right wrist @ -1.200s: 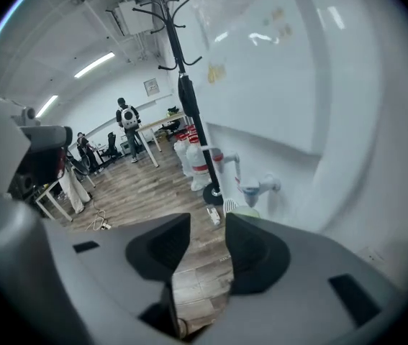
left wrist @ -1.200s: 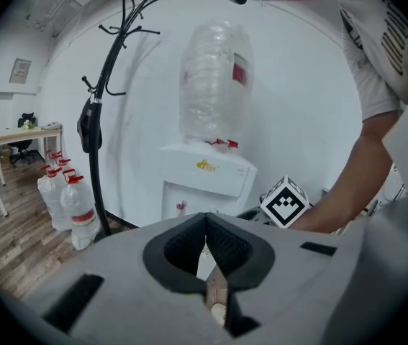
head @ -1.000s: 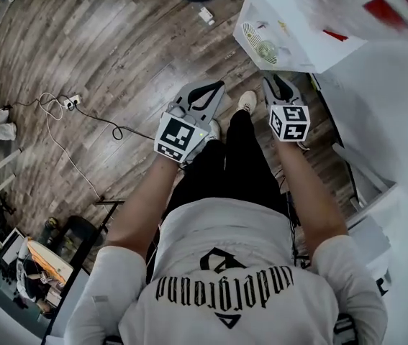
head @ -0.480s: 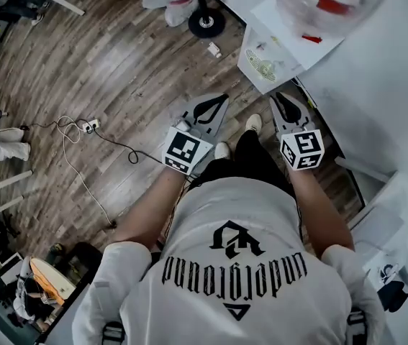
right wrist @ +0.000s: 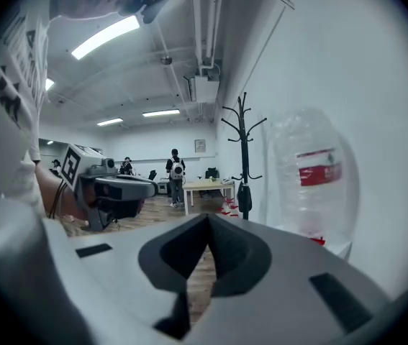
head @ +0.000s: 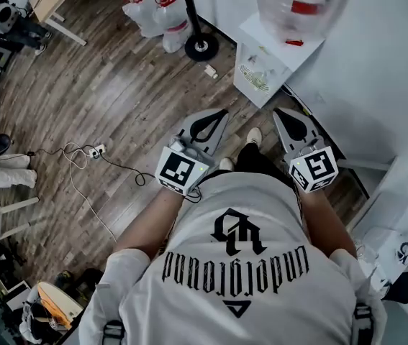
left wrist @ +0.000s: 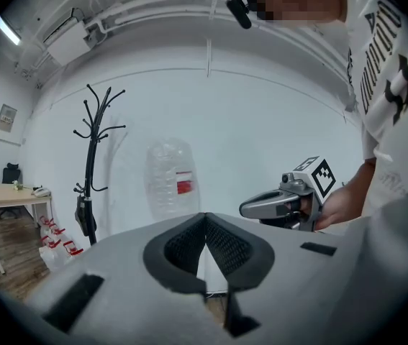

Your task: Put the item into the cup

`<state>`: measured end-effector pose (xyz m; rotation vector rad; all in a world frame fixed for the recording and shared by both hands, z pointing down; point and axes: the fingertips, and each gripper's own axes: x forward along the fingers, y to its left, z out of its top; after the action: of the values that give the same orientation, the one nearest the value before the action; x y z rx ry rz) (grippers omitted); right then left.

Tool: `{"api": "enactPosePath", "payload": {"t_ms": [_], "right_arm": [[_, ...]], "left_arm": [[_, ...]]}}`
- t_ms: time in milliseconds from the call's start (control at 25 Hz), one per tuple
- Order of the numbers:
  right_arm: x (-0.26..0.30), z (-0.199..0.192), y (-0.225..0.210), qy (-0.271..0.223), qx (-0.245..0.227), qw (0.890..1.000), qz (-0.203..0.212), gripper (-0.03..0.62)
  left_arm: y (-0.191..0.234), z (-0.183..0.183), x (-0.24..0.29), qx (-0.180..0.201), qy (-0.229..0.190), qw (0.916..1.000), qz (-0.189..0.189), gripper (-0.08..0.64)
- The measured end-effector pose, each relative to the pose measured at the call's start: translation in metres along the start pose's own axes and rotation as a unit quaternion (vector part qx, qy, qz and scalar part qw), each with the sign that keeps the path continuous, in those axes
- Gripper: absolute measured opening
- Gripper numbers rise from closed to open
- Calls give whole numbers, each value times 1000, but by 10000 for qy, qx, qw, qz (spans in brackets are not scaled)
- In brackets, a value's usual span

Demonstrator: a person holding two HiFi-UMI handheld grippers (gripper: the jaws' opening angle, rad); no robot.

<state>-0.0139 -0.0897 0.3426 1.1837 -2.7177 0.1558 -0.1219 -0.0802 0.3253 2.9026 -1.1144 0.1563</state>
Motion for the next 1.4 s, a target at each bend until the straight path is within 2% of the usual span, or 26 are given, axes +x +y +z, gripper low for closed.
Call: {"api": "enactPosePath", "payload": {"t_ms": [80, 360, 760, 1400], "right_arm": [[-12, 12, 7, -87, -70, 9999, 75, 6], [-51, 36, 17, -273, -352, 9989, 130, 5], [-125, 61, 19, -555, -530, 9969, 184, 5], [-300, 13, 30, -620, -355, 9970, 314, 5]], "left_arm": [[-6, 12, -7, -121, -53, 9999, 9, 8], [-32, 43, -25, -43, -349, 9994, -51, 8], [-90, 72, -33, 30, -493, 9988, 25, 8], [-267, 65, -33, 79, -508, 9986, 105, 8]]}}
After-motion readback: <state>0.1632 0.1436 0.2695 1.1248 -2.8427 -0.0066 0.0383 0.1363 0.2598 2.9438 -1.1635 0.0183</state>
